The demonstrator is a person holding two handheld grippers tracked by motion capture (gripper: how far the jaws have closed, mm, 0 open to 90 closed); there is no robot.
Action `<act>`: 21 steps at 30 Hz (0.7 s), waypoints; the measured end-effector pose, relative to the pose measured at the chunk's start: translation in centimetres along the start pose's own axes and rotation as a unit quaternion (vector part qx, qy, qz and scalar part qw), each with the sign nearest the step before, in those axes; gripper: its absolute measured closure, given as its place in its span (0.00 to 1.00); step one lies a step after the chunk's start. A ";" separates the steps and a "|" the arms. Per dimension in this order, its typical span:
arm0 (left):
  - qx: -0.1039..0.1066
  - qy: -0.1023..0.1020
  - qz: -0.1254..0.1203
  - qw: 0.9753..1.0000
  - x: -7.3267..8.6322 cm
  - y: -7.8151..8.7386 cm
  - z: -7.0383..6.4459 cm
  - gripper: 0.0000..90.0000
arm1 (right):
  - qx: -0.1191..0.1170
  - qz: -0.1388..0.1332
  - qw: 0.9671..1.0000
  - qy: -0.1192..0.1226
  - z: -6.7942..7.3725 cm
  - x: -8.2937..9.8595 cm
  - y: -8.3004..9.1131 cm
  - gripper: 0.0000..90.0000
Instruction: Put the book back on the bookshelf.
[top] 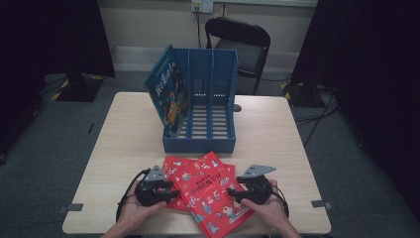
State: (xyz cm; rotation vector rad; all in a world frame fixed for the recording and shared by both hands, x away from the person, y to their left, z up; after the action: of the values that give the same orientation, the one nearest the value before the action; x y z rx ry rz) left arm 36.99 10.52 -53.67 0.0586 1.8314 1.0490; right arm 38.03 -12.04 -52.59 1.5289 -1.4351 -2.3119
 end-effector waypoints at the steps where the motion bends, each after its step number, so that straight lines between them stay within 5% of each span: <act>1: 0.002 0.008 -0.002 1.000 -0.1 -0.1 0.1 0.61 | -0.002 0.000 1.000 0.001 0.0 0.1 0.0 0.46; 6: 0.013 0.024 -0.006 1.000 -1.0 -0.7 0.8 0.60 | -0.001 0.006 1.000 0.002 0.2 0.6 0.7 0.46; 10: 0.025 0.024 -0.008 0.999 -1.7 -1.4 1.3 0.63 | 0.000 0.006 1.000 0.002 0.4 1.1 1.2 0.46; 13: 0.015 0.014 -0.003 1.000 -2.3 -1.8 1.6 0.64 | 0.002 0.003 1.000 0.000 0.5 1.4 1.5 0.45; 17: 0.023 0.033 -0.022 0.999 -2.9 -2.6 2.2 0.65 | 0.002 0.005 1.000 0.002 0.5 1.6 1.7 0.41; 21: 0.031 0.031 -0.017 0.999 -3.6 -3.2 2.5 0.66 | -0.003 0.009 1.000 -0.022 -0.2 1.3 1.0 0.33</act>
State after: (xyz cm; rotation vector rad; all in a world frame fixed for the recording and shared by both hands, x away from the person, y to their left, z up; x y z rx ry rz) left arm 41.97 8.40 -53.58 0.0324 1.9136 0.9802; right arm 37.04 -13.34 -52.80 1.4680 -1.4448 -2.3516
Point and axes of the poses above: each handheld gripper's, and its own axes: y roughly backward along the jaws, x roughly out of its underside, z roughly to its left, the point moved 10 cm from there along -y, roughly forward along the jaws, and after that the axes turned 2 degrees about -y, right-handed, at the moved point
